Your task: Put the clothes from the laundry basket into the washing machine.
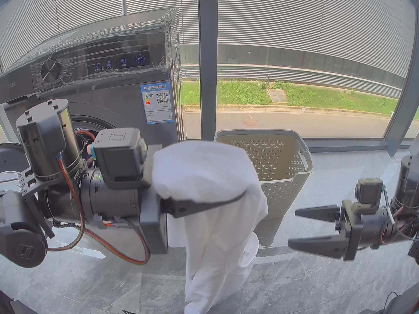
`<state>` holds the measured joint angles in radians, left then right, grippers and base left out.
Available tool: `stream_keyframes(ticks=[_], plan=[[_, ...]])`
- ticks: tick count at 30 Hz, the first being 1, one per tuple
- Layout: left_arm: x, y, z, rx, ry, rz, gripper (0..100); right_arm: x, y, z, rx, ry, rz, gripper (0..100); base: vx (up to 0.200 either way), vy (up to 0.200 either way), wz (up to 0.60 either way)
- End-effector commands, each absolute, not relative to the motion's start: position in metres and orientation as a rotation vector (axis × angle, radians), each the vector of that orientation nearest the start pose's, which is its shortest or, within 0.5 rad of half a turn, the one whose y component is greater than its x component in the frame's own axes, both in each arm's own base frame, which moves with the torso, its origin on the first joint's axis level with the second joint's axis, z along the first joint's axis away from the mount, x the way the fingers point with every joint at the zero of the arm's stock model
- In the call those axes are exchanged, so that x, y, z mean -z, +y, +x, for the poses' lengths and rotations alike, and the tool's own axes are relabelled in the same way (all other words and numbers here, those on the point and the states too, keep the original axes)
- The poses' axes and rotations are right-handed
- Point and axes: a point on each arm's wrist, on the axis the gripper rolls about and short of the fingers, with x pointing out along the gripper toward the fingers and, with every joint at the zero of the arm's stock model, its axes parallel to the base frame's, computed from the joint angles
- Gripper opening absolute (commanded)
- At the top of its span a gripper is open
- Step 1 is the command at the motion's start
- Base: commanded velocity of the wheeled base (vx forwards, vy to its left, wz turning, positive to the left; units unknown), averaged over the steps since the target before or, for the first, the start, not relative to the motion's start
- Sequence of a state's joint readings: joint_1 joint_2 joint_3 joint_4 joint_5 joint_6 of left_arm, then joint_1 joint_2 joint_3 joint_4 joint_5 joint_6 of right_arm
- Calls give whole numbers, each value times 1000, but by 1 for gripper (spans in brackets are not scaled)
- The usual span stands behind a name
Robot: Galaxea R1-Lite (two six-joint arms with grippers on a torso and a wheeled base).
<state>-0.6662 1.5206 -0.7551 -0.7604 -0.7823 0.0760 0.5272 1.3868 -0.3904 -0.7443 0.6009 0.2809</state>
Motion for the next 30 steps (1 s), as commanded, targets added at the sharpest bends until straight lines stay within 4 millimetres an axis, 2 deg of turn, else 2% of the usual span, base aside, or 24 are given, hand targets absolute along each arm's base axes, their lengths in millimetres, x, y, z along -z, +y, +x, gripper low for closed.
stream_keyframes(ticks=[1, 6, 10, 13, 16, 24, 28, 30], plan=[[-239, -181, 210, 1415, -94, 49, 0, -135, 104, 151, -1128, 539, 238, 100, 0, 0, 0], [-247, -180, 209, 1404, -118, 45, 0, -109, 122, 182, -1111, 650, 216, 100, 0, 0, 0], [-250, -179, 208, 1403, -127, 39, 0, -91, 134, 208, -1101, 660, 209, 100, 0, 0, 0], [-254, -177, 210, 1397, -145, 35, 0, -79, 137, 224, -1084, 662, 209, 100, 0, 0, 0], [-260, -177, 211, 1392, -176, 25, 0, -71, 132, 238, -1062, 647, 197, 100, 0, 0, 0], [-265, -173, 206, 1403, -184, -8, 0, -77, 112, 253, -1055, 557, 213, 100, 0, 0, 0], [-264, -173, 206, 1439, -178, -8, 0, -81, 112, 255, -1075, 525, 210, 100, 0, 0, 0], [-265, -173, 203, 1477, -170, -17, 0, -84, 115, 251, -1141, 518, 212, 100, 0, 0, 0]])
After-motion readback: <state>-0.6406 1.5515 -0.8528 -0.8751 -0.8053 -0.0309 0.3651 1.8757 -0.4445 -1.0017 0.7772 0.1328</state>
